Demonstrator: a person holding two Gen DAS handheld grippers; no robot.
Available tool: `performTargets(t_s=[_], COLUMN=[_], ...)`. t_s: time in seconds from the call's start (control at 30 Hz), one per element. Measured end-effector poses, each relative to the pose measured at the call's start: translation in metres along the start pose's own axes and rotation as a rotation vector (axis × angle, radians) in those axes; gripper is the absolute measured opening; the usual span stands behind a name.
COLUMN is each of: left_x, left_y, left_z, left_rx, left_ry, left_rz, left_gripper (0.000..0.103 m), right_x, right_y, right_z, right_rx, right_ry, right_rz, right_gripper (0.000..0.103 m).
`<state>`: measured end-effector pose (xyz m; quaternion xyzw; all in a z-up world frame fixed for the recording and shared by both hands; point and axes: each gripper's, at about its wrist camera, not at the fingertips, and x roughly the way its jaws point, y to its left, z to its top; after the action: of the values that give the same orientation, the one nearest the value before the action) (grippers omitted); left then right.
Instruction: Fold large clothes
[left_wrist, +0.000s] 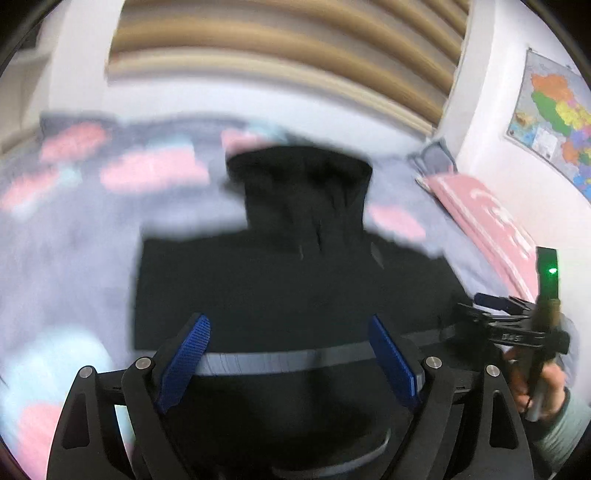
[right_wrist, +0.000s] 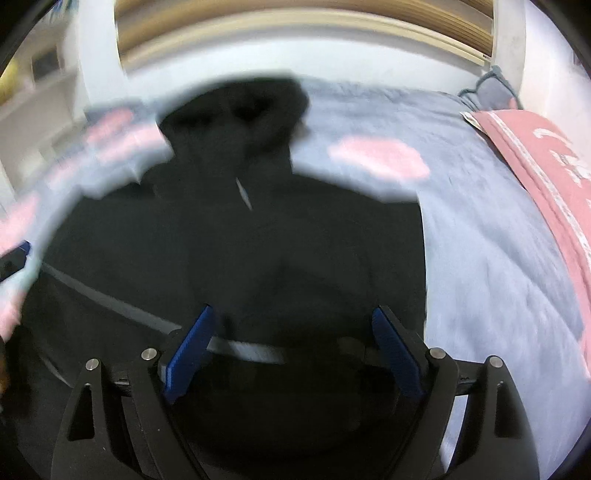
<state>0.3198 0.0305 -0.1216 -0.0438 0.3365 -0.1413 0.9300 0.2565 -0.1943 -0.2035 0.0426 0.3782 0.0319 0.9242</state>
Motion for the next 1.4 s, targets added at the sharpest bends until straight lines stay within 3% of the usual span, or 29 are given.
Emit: performTargets(t_s=[0.07,0.2,0.33,0.47,0.6,0.63,0.67,0.77,0.83,0.9,0.93,1.03,1.1,1.17,1.2,1.33,1.4], left_x=[0.006,0.072,0.153,0.229,0.282,0.292,0.299,0.290,0.270,0.263,0.260,0.255,0.275,0.284,0.286,0.276,0.262], left_y=[-0.002,0.027,0.062,0.068,0.083,0.091,0.100,0.138,0.154,0.141,0.135,0.134,0.148,0.162,0.160,0.132,0.125], left_z=[0.043,0.121,0.148,0.150,0.147,0.140,0.131,0.114,0.112,0.115,0.116,0.115,0.106,0.104,0.107,0.113,0.119], left_rx=[0.012,-0.088,-0.237,-0.260,-0.339,-0.369,-0.401,-0.590,-0.656,-0.582,-0.559,-0.571,-0.599,-0.629,-0.603,-0.462,-0.405], left_ry=[-0.002,0.035,0.082,0.146,0.121,0.108,0.105,0.043,-0.035,-0.031,-0.039,-0.033,0.128,0.158,0.170,0.154,0.169], left_rz=[0.076,0.098,-0.017,-0.007,-0.013,-0.018,-0.021,-0.101,-0.132,-0.066,-0.028,-0.012,-0.009,-0.071,-0.064,0.024,0.016], left_gripper=[0.089,0.089,0.089,0.089,0.088,0.087,0.077,0.051,0.052,0.052,0.052,0.054,0.054,0.054,0.054,0.055,0.055], right_x=[-0.008,0.016,0.066,0.117,0.163,0.178,0.189,0.217,0.219,0.203,0.197,0.176,0.190,0.216,0.233,0.228,0.220], right_y=[-0.005,-0.007,-0.018,-0.034,-0.028,-0.026,-0.027,-0.046,-0.082,-0.090,-0.086,-0.063,-0.060,-0.062,-0.065,-0.067,-0.062], right_z=[0.036,0.110,0.148,0.174,0.199,0.202,0.201,0.181,0.160,0.159,0.160,0.161,0.161,0.157,0.154,0.151,0.150], right_rx=[0.027,0.022,0.081,0.174,0.168,0.167,0.159,0.207,0.390,0.424,0.395,0.259,0.224,0.217,0.225,0.232,0.211], right_ry=[-0.053,-0.142,-0.137,-0.113,-0.068,-0.039,-0.034,-0.020,-0.032,-0.077,-0.094,-0.172,-0.106,0.017,0.101,0.078,0.066], right_rz=[0.031,0.032,0.059,0.115,0.132,0.125,0.093,0.002,0.082,0.111,0.085,-0.022,-0.035,0.002,0.047,0.058,0.038], right_gripper=[0.089,0.089,0.089,0.089,0.088,0.071,0.033,0.016,0.016,0.016,0.016,0.016,0.016,0.015,0.015,0.021,0.027])
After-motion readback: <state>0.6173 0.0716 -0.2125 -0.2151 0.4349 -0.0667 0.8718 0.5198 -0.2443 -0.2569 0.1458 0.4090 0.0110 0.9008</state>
